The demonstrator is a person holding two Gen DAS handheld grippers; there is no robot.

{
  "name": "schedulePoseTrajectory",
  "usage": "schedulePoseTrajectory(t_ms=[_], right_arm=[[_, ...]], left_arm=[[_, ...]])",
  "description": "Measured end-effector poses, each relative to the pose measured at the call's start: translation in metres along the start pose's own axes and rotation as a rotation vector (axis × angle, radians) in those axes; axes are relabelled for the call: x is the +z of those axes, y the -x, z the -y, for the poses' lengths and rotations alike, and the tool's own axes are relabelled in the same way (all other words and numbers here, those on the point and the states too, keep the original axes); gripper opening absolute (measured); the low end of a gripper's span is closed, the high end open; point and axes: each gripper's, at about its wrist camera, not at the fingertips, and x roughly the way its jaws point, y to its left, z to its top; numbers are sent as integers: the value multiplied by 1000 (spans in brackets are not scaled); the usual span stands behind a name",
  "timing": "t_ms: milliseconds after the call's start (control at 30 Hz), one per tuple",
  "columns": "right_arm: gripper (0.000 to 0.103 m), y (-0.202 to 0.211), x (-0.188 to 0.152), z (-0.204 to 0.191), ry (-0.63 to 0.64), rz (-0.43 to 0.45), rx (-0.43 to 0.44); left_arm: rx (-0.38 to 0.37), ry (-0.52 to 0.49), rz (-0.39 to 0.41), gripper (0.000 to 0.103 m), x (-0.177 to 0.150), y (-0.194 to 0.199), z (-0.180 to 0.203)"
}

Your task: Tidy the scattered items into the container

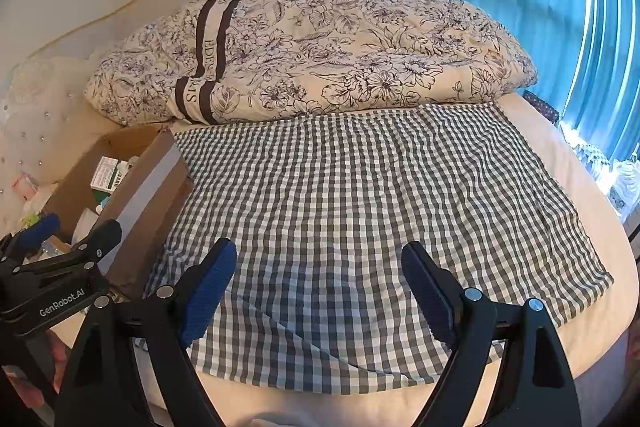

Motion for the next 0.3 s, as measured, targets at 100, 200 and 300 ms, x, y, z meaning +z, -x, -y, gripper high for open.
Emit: schedulePoseTrajectory(t_ms=[100, 200, 300], right_arm=[[85, -2, -1, -1, 4, -11, -1], [85, -5, -2, 0, 0, -22, -2], [85, -5, -4, 1, -5, -24, -2]], left_arm=[[34, 6, 12, 103, -1, 0, -1], [98, 15, 38, 103, -3, 2, -3], [80, 30, 24, 103, -4, 1, -7]])
